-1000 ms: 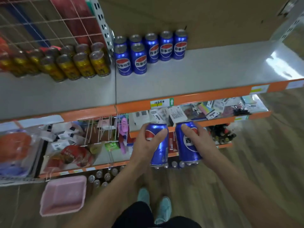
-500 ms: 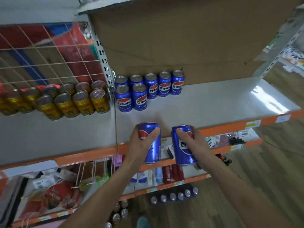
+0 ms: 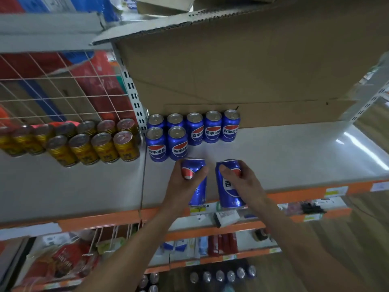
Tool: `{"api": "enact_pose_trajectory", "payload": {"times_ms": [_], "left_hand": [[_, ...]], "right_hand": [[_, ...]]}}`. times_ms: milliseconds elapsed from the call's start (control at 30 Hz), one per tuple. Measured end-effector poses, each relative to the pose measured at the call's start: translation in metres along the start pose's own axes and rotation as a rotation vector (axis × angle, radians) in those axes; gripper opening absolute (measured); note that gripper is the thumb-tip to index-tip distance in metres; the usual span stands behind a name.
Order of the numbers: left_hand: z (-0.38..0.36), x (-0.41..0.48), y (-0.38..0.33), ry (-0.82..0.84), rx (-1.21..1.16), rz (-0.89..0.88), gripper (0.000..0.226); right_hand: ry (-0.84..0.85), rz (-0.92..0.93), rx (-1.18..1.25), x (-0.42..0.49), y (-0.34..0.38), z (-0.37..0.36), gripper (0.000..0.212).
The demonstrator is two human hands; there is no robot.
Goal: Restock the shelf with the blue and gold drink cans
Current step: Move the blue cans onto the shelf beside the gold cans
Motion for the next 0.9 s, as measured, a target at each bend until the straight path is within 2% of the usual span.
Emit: {"api": "enact_pose_trajectory", "payload": {"times_ms": [200,433,567,700,900], "left_hand": [[-0.008,0.024,0.011,-0.148,0.041,-0.022,0.046],[-0.019,0.035,0.006,-0.226,0.051,-0.073,0.054],[-0.019,0.036,0.004,-0.259,0.035,-0.124,0.061],[-0.021,0.03,0.004,-0.245,0.077,-0.155,0.07],[-0.015,0.022,0.009,-0.142,0.149,-0.209,0.071]], "right_hand": [[0.096,0.027,-0.054,0.04,-0.003,0.009,0.038],[0.209,0.146,-0.11,0.069,0.006,0.006,0.042],[0.238,0.232,-0.146,0.077,0.013,0.005,0.057],[0.279,0.272,-0.133,0.072,0.016,0.003,0.073],[0.267,0.351,-0.304,0.059,0.012,0.01,0.073]]}}
Point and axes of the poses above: each hand's wrist, its own x-axis towards the middle knuckle, its own z-axis out of the back of the hand, y = z × x, the point moved 9 cm from there along x, towards the middle knuckle, and after that the axes turned 1 degree about y, right-handed, at the moved point
